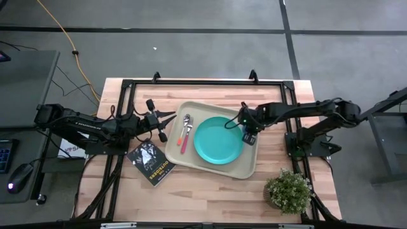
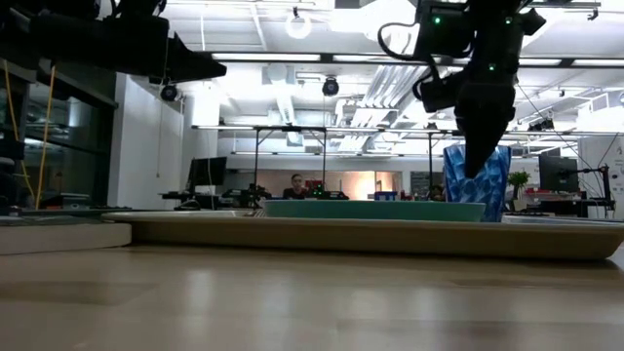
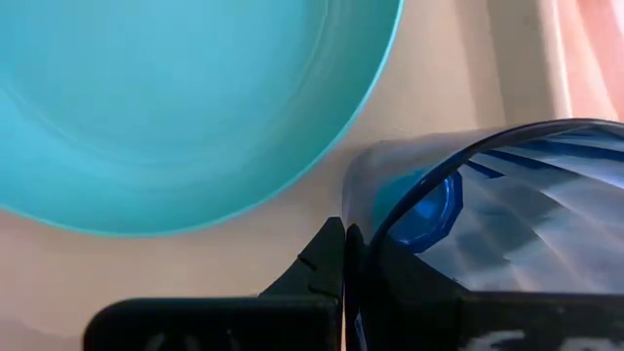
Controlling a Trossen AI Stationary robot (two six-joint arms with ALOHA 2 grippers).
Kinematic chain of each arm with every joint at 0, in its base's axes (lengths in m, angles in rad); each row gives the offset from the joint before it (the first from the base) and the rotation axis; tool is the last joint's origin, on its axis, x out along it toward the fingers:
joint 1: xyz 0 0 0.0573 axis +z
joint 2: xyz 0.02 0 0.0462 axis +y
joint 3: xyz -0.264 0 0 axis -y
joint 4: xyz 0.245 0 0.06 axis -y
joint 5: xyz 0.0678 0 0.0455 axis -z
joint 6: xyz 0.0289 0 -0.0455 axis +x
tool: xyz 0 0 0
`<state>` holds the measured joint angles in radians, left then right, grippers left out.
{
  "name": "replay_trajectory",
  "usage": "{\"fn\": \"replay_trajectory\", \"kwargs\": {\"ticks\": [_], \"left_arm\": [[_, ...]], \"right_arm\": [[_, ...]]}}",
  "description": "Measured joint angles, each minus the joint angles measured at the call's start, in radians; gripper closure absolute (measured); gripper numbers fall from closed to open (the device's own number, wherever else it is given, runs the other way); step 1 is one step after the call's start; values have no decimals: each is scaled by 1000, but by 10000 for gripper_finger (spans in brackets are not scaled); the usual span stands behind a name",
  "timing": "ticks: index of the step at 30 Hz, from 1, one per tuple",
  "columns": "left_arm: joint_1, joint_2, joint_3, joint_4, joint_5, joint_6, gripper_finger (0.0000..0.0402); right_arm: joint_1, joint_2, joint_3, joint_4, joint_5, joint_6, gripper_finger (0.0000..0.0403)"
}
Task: Pick and place plate/cup/fork/spoon on tray
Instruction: Put the blue cup on the top right of the green plate
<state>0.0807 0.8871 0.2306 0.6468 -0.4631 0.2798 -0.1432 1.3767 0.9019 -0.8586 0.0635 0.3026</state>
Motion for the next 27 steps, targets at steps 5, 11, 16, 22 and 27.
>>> {"fn": "replay_trajectory", "kwargs": {"ticks": [5,11,16,22,27], "left_arm": [[0,0,0,0,0,0,355],[0,0,0,-1,0,0,355],[0,0,0,-1,0,0,355],[0,0,0,-1,0,0,355],[0,0,0,-1,0,0,355]], "right_arm": [[1,28,5,13,7,-23,403],[0,28,3,20,5,-17,392],[0,32,-2,32,-11,-14,364],[-1,32,-1,33,33,-15,309],[-1,32,59,-3,45,-49,245]]}}
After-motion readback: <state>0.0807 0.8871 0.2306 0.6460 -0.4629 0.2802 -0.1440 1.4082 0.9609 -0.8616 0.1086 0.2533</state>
